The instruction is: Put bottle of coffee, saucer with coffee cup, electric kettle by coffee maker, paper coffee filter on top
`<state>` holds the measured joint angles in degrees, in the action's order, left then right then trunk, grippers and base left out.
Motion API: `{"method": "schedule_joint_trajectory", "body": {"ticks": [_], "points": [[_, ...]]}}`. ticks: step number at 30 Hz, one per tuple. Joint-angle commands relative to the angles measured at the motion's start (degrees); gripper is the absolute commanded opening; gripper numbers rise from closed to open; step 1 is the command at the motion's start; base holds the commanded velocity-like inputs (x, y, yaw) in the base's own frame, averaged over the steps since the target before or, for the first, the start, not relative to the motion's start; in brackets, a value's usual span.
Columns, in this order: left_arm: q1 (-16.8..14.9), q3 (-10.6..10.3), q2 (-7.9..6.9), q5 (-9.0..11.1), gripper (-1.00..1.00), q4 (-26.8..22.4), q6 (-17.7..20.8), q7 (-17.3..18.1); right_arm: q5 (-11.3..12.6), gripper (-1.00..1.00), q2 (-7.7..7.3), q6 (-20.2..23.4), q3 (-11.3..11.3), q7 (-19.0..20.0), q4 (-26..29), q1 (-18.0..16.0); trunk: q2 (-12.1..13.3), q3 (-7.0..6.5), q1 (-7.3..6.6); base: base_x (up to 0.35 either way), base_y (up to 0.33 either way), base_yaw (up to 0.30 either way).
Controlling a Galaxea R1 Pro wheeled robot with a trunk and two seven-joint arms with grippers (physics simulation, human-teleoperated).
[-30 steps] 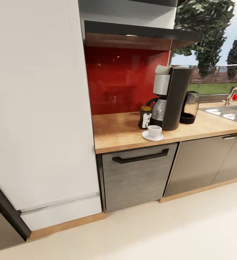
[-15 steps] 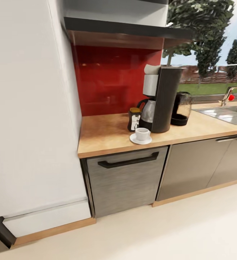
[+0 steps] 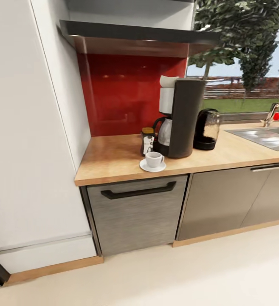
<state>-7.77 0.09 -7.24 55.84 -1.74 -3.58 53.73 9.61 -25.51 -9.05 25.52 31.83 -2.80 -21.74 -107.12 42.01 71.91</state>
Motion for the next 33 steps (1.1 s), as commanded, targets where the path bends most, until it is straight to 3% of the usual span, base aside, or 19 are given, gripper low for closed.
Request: {"method": "schedule_joint_trajectory", "body": {"ticks": [1, 11, 24, 25, 29, 31, 33], "points": [[-0.05, 0.0, 0.0, -0.12, 1.0, 0.07, -0.37, 0.15, 0.58, 1.0, 0.02, -0.35, 0.49, 0.25, -0.19, -0.06, -0.03, 0.05, -0.01, 0.003, -0.323, 0.245], [-0.05, 0.0, -0.05, -0.12, 1.0, 0.07, -0.37, 0.15, 0.58, 1.0, 0.04, -0.4, 0.5, 0.19, -0.19, -0.06, -0.03, 0.05, -0.01, 0.019, -0.323, 0.265], [-0.05, 0.0, -0.05, -0.12, 1.0, 0.07, -0.37, 0.15, 0.56, 1.0, 0.12, -0.44, 0.58, 0.11, -0.24, -0.06, -0.03, 0.05, -0.01, 0.182, -0.287, 0.272], [-0.05, 0.0, -0.07, -0.12, 1.0, 0.07, -0.37, 0.15, 0.29, 1.0, 1.4, -0.51, 0.58, -0.29, -0.27, -0.02, -0.03, 0.05, -0.01, 0.06, -0.064, 0.134], [-0.05, 0.0, -0.07, -0.12, 1.0, 0.06, -0.37, -0.56, 0.22, 1.0, 3.59, -0.44, 0.58, -4.51, -0.33, 0.01, -0.03, 0.05, -0.01, 0.033, -0.035, 0.073], [-0.05, 0.0, -0.06, -0.12, 1.0, 0.01, -0.48, -2.89, 0.17, 1.0, 6.26, -0.28, 0.58, -8.37, -0.36, 0.16, -0.03, 0.05, -0.01, 0.01, -0.01, 0.021], [-0.05, 0.0, -0.05, -0.12, 1.0, 0.0, -0.62, -3.76, 0.15, 1.0, 7.74, -0.28, 0.58, -9.39, -0.36, 0.79, -0.03, 0.05, -0.01, 0.004, -0.004, 0.008]]}}
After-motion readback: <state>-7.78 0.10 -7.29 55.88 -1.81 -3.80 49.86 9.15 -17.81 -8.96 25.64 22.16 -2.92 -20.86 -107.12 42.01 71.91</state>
